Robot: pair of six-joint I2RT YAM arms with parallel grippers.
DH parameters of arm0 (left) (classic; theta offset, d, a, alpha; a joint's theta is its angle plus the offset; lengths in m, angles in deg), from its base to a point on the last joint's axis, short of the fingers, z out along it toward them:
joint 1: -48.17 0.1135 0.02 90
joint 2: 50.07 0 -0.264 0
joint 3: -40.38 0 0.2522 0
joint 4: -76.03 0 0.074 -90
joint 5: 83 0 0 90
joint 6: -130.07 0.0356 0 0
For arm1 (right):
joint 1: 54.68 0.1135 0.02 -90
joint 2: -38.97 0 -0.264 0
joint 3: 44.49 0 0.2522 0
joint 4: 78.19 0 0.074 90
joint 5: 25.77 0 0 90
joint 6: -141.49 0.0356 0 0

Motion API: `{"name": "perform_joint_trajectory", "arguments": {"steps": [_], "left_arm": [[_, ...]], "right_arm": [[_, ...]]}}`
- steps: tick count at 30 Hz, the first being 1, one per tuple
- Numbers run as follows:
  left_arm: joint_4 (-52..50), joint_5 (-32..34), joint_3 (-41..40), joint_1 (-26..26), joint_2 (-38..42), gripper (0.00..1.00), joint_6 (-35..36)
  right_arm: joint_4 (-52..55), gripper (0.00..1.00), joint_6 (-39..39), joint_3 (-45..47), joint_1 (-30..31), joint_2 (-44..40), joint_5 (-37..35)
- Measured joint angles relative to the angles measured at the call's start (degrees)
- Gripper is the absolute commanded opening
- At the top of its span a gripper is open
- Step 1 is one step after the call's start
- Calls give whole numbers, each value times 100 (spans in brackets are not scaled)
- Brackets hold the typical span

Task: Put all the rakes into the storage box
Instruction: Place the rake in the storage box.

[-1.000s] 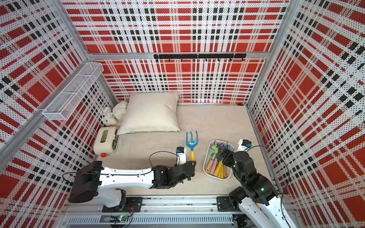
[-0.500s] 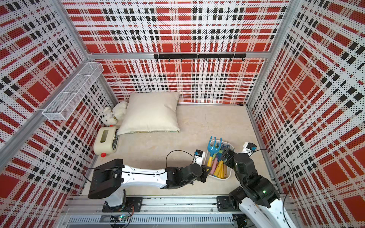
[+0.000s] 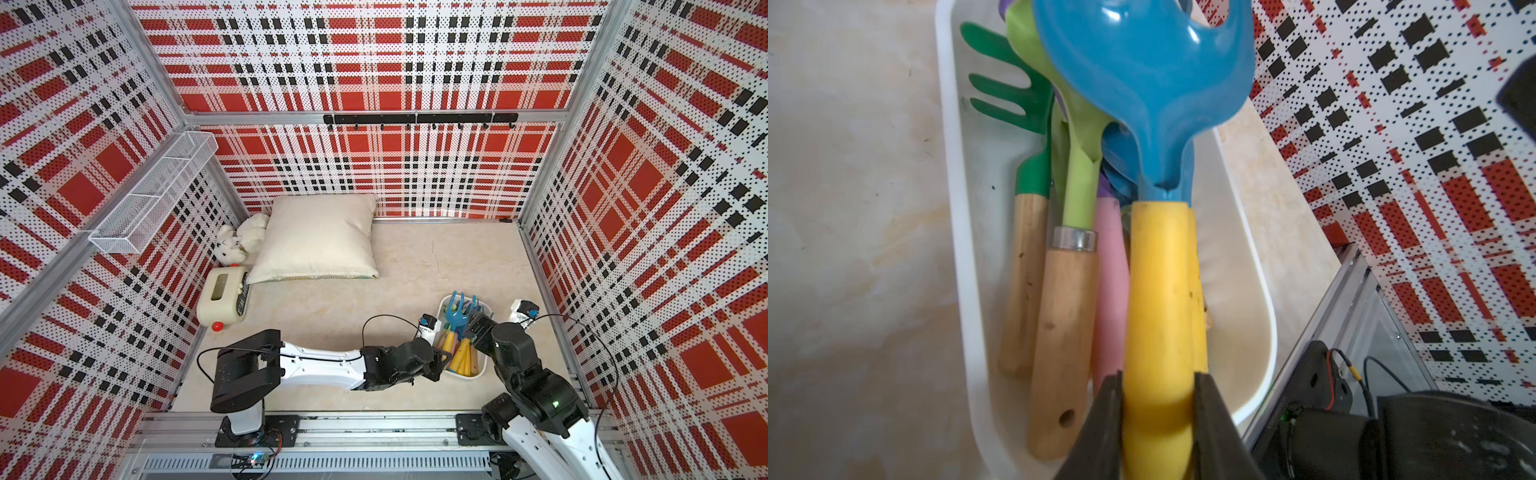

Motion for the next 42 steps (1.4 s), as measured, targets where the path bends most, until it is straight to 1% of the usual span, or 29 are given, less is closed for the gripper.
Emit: {"name": "perform_joint_trajectory", "arguments": {"steps": [2,4,7,11,15,18,22,26,28,29,32,35,38,42], "left_arm": [[46,-52,0,50,-9,2,2],[85,-114,0,103,-20,4,4],[133,-168,4,129,-74,13,11],[181,-262,2,166,-138,38,17],[393,-319,-13,227,-125,56,52],[472,-330,-46,295,-48,62,109],[551,-321,-205,400,223,66,186],[592,-157,-671,474,863,76,267],[592,-11,-944,518,1250,88,302],[588,74,-1095,544,1473,100,293],[540,348,-1471,678,2109,99,289],[431,601,-1707,920,2653,99,304],[348,772,-2020,1283,3276,99,356],[273,962,-2612,1882,4356,99,483]], "right_arm": [[-22,100,-13,17,0,2,59],[-39,100,-26,20,0,17,107],[-66,100,-48,20,0,50,160],[-146,100,-98,20,0,83,256],[-236,100,-157,20,0,83,385],[-323,100,-192,26,0,83,487],[-396,100,-238,28,0,85,597],[-490,100,-317,28,0,107,726],[-555,100,-413,28,0,114,756],[-588,100,-468,28,0,118,752],[-669,100,-671,28,0,138,673],[-789,100,-977,17,0,160,560],[-866,100,-1355,-98,0,219,348],[-1078,100,-1744,-229,0,273,-166]]}}
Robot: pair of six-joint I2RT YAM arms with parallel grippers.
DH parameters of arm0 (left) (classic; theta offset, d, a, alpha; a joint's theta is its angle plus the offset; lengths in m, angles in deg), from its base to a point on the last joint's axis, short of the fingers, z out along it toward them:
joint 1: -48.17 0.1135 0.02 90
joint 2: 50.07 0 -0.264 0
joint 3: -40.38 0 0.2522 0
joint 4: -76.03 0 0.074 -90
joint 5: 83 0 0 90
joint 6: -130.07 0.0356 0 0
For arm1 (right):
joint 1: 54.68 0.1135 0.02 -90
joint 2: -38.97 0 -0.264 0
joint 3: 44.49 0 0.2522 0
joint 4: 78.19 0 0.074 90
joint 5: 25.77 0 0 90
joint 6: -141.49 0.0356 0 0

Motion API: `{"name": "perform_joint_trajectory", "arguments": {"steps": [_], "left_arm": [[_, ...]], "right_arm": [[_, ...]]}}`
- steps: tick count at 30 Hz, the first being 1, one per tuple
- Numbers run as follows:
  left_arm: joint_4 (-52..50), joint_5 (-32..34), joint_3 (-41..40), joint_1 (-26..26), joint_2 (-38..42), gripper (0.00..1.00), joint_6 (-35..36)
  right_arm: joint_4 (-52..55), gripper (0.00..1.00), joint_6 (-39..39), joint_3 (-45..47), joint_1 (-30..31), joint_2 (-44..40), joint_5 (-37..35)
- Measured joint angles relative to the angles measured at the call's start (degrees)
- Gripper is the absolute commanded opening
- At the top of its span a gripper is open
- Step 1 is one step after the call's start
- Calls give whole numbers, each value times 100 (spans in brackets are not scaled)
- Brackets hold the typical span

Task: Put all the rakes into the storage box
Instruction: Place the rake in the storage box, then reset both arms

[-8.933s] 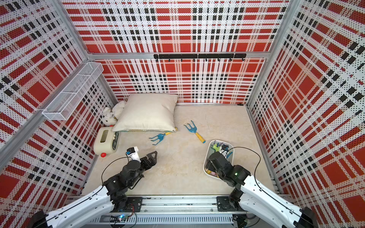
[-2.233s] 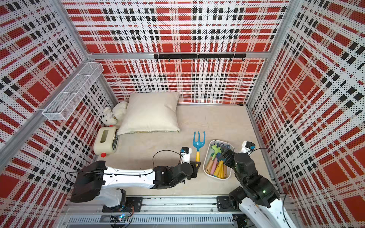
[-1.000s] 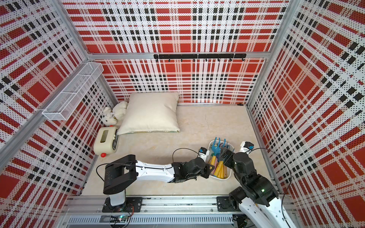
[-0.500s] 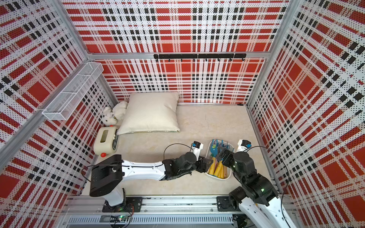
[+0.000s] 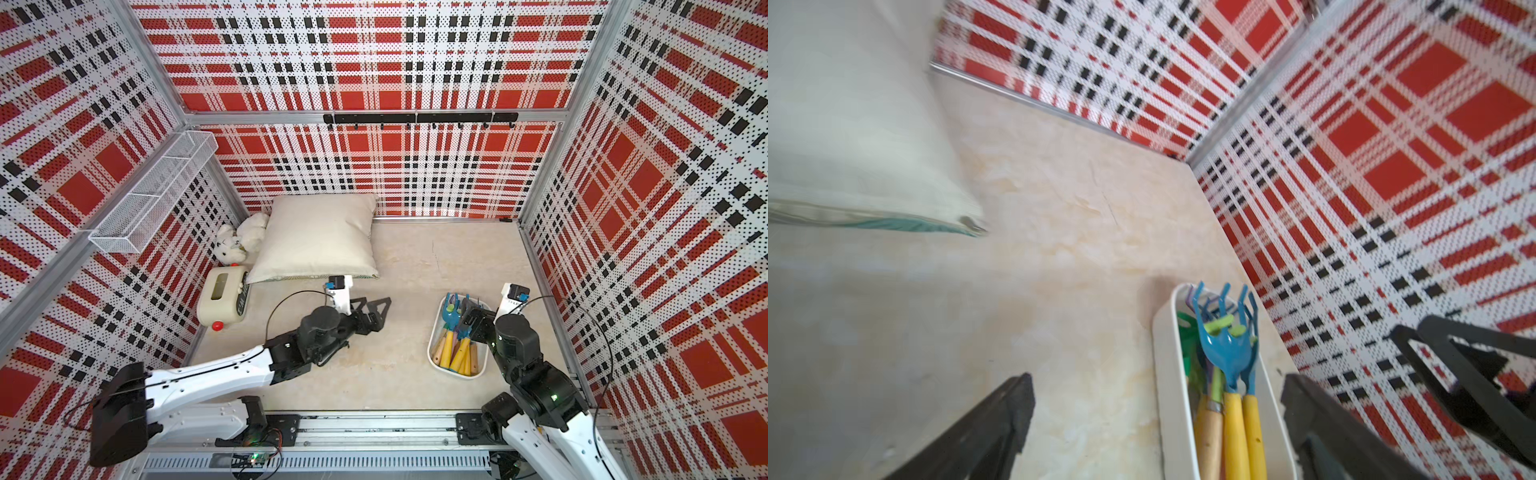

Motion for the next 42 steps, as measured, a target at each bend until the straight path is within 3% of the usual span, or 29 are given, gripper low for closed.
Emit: {"name": "perform_joint_trajectory", "arguments": {"steps": [5,9,12,17,20,24,32,42], "left_arm": [[-227,-101,-420,1152,1110,99,275],[-365,-409,-732,2203,1574,99,544],[-426,-719,-925,2988,1685,99,723],[-48,-1353,-1563,4100,1775,99,999],[205,-1545,-1851,4566,1755,99,1204],[487,-1567,-1915,5012,1561,99,1493],[1292,-1814,-2264,5914,1281,99,2122],[2417,-1873,-3088,6432,1488,99,2776]], "right_arm": [[-385,100,-348,83,-92,105,-640],[-723,100,-573,162,-564,431,-844],[-966,100,-737,282,-1292,717,-791],[-1491,100,-881,640,-3307,1331,210],[-1864,100,-951,992,-4207,1714,857],[-2334,100,-964,1445,-4889,2194,1394],[-3738,100,-1082,2262,-5010,2931,1602],[-5919,100,-1593,3355,-3877,2702,638]]}}
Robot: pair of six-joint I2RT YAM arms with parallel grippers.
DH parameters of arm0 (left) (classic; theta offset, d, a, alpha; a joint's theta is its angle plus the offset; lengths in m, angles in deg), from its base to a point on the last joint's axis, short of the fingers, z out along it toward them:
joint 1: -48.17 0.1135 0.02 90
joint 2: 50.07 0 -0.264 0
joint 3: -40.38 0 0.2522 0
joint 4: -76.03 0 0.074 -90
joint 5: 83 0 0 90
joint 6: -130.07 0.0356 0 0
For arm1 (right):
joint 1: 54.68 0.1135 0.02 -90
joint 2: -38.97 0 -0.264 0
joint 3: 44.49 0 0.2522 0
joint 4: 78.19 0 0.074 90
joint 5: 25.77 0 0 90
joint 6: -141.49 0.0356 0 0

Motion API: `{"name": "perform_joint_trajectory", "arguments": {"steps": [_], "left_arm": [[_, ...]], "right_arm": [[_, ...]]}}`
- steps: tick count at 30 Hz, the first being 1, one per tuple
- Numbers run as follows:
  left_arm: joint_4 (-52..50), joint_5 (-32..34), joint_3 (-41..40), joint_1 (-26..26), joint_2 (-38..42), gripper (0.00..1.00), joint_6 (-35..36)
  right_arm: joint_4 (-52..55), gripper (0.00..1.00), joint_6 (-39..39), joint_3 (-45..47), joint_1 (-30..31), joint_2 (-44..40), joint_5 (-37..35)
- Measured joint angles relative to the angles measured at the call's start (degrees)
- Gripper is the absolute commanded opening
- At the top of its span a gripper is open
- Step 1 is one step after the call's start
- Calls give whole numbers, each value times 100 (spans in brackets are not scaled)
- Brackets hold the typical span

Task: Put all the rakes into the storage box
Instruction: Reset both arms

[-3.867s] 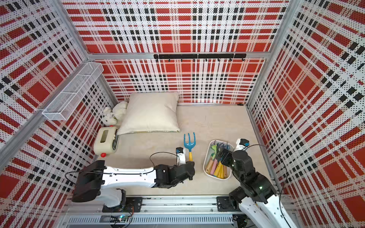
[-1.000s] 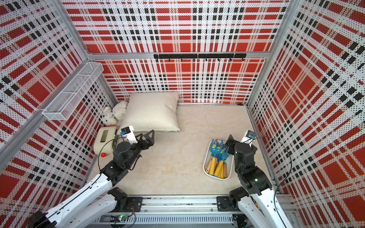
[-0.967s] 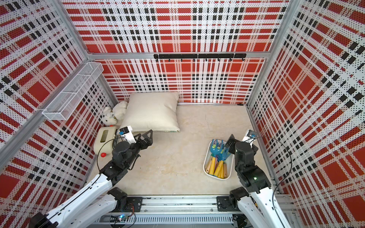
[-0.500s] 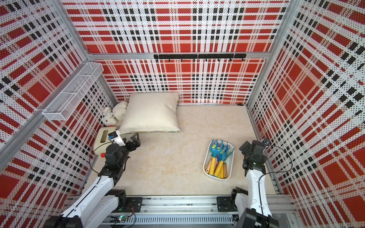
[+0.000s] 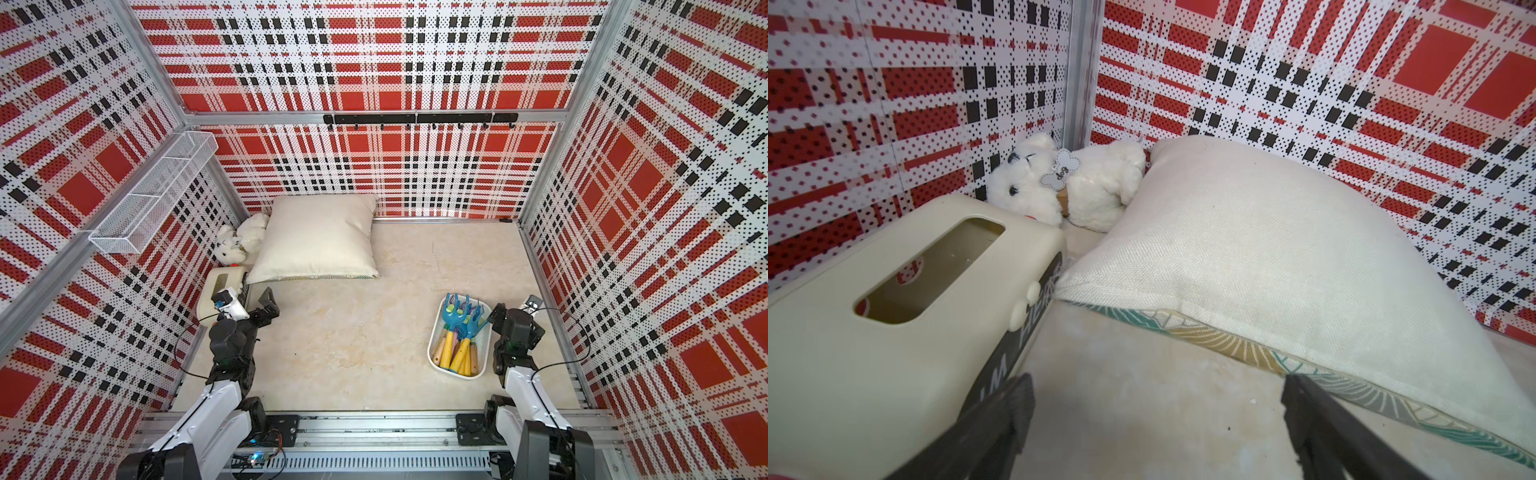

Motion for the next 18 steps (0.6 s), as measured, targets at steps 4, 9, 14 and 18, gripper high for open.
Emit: {"name": "perform_joint_trajectory", "arguments": {"steps": [4,9,14,18], "left_arm": [[525,4,-219,20,-151,99,166],[1156,31,-223,24,-774,99,240],[1714,24,-223,44,-1349,99,254],[1963,-24,-223,90,-1532,99,254]], "right_arm": [[-638,100,-149,127,83,66,-20],[-1399,100,-315,125,367,476,72],[-2050,100,-435,94,490,1110,240],[-2422,100,-498,74,535,1414,350]]}}
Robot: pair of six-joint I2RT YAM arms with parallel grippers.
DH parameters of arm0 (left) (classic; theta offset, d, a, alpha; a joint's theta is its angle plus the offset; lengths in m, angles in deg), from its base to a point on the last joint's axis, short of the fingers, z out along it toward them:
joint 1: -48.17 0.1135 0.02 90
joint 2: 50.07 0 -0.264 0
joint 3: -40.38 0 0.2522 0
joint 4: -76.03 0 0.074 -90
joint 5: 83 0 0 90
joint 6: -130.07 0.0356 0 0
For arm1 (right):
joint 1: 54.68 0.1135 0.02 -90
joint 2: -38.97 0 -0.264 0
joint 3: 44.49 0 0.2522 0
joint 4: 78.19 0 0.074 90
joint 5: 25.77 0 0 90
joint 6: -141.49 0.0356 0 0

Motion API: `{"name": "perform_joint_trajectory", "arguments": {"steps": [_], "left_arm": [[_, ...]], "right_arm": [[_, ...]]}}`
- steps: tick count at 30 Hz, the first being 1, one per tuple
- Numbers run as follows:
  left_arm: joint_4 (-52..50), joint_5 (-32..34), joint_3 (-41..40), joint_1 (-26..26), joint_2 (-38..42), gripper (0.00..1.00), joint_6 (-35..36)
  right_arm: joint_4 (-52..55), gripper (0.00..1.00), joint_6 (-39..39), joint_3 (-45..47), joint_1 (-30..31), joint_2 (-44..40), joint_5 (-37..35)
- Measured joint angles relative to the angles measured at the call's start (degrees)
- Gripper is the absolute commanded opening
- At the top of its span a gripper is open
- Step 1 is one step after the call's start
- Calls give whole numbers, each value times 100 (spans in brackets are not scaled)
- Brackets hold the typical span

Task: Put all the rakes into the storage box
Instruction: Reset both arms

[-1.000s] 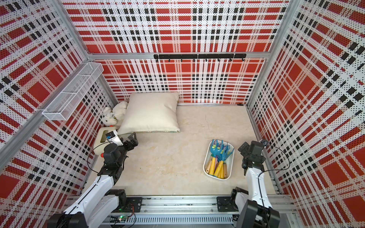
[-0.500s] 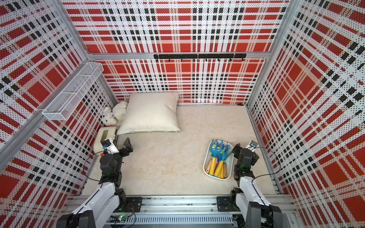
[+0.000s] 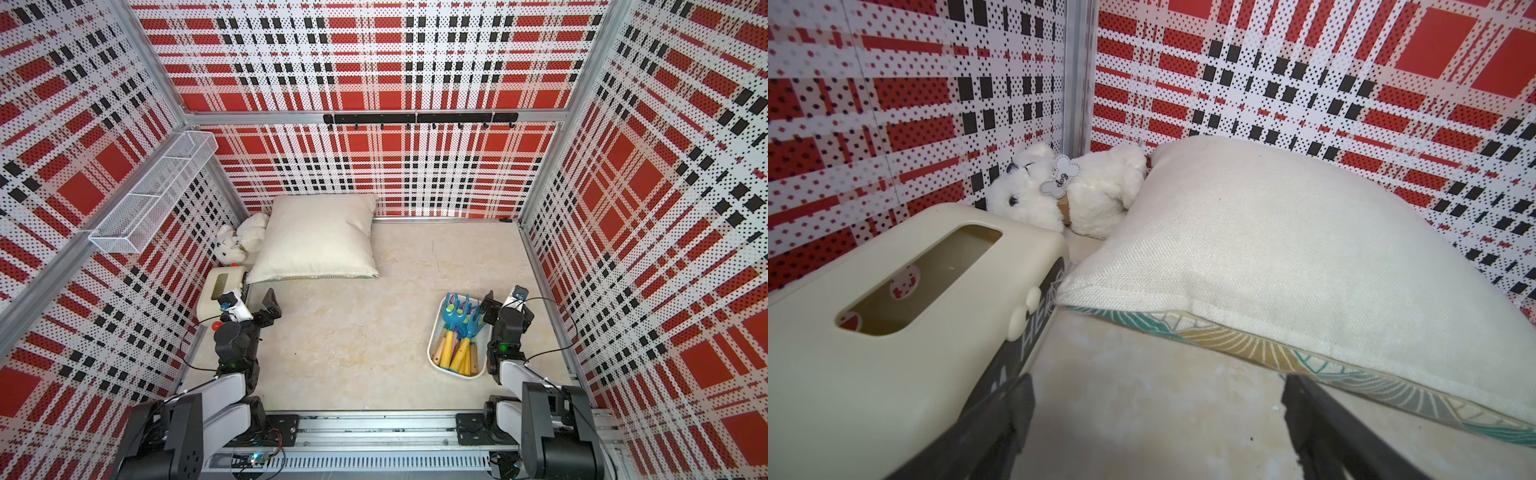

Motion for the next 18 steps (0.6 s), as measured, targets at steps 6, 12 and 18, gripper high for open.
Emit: {"name": "perform_joint_trajectory", "arguments": {"steps": [6,12,18], "left_arm": [[393,-48,0,7,-98,99,-2],[957,-87,0,7,-562,99,-4],[1532,-256,101,11,-1285,99,-20]], "right_arm": [[-553,100,-48,-35,131,354,302],[-887,100,-210,-267,269,728,494],[-1158,100,-426,-369,280,907,595]]}}
